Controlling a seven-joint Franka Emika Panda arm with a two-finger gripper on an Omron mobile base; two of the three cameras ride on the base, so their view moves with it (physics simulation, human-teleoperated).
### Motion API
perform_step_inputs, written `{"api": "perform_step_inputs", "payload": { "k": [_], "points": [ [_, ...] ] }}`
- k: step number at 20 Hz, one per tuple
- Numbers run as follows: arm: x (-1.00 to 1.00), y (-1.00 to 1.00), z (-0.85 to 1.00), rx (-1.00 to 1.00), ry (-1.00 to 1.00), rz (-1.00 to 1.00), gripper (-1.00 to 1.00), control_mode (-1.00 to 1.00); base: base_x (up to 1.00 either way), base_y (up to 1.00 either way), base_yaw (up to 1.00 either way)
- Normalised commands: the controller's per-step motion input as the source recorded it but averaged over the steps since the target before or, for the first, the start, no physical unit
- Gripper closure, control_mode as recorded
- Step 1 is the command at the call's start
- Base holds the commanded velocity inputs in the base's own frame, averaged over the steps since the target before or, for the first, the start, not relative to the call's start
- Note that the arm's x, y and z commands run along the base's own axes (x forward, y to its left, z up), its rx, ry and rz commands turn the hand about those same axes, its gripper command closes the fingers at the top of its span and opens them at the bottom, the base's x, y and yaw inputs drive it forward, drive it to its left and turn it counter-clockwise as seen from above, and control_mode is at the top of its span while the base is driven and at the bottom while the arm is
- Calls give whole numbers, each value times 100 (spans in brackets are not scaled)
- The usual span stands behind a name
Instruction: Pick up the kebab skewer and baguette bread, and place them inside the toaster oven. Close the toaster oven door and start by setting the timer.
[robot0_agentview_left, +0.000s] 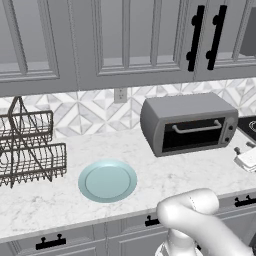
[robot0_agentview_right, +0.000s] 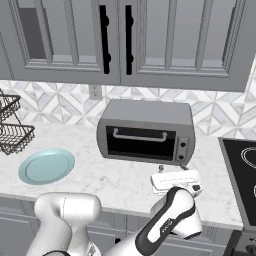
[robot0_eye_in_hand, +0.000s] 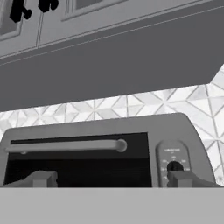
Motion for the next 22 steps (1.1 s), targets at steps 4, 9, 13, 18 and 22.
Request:
{"api": "perform_step_inputs", "payload": {
  "k": [4, 9, 13, 18, 22],
  "points": [
    [4, -9, 5, 1, 0, -8, -100, -100, 0, 0, 0],
    [-6, -31, 0, 3, 5, -1, -100, -100, 0, 0, 0],
    [-32, -37, -28, 1, 12, 0, -100, -100, 0, 0, 0],
    [-26, -10, -52, -4, 13, 0, -100, -100, 0, 0, 0],
    [-5, 0, -29, -8, 15, -1, -100, -100, 0, 0, 0]
  ]
}}
